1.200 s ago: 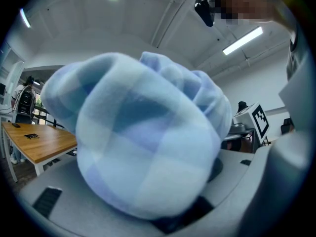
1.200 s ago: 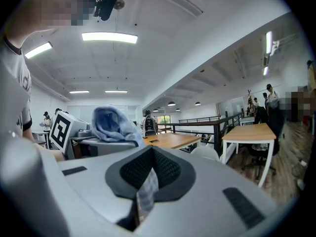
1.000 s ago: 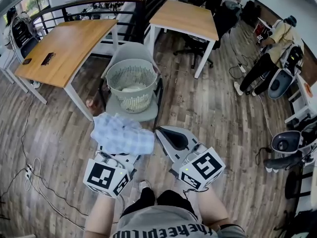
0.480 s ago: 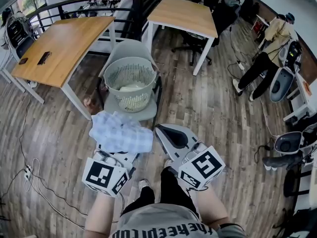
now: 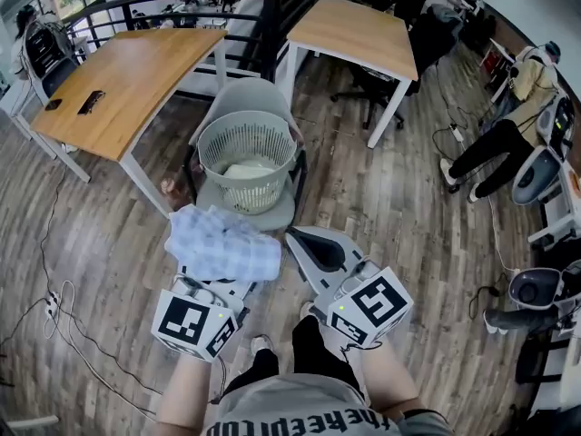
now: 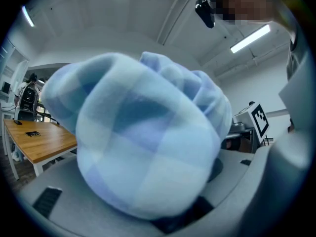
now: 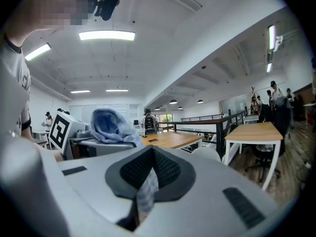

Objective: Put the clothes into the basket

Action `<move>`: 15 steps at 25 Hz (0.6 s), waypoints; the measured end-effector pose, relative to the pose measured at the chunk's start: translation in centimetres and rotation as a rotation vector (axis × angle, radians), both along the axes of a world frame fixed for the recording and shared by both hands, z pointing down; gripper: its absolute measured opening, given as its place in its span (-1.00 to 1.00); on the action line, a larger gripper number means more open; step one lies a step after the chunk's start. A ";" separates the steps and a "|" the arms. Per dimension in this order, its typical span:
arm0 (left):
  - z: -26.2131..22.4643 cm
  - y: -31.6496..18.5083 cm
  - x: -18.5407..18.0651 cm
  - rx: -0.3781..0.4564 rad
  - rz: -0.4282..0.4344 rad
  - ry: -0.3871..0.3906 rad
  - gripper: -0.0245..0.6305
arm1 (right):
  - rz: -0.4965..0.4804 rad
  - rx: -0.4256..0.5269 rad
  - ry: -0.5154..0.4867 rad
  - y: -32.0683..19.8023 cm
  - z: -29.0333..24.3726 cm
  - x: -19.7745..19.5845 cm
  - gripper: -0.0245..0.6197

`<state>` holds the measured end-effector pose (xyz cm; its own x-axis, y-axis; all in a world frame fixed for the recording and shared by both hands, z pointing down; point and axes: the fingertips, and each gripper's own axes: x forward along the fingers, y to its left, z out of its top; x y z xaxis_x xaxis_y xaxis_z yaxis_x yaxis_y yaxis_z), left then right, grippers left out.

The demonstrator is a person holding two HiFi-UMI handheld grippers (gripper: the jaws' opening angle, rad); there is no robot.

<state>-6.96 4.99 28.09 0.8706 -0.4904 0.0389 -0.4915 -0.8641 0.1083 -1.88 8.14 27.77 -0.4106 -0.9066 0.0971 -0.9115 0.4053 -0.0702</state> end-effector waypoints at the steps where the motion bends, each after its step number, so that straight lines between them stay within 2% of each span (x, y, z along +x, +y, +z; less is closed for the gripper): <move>1: 0.0 -0.3 0.3 0.000 -0.007 -0.001 0.03 | -0.008 0.000 0.000 -0.4 -0.1 0.4 -0.90; 15: -0.1 -4.1 4.9 0.000 -0.120 -0.022 0.03 | -0.134 0.003 -0.015 -5.2 -0.3 5.0 -0.90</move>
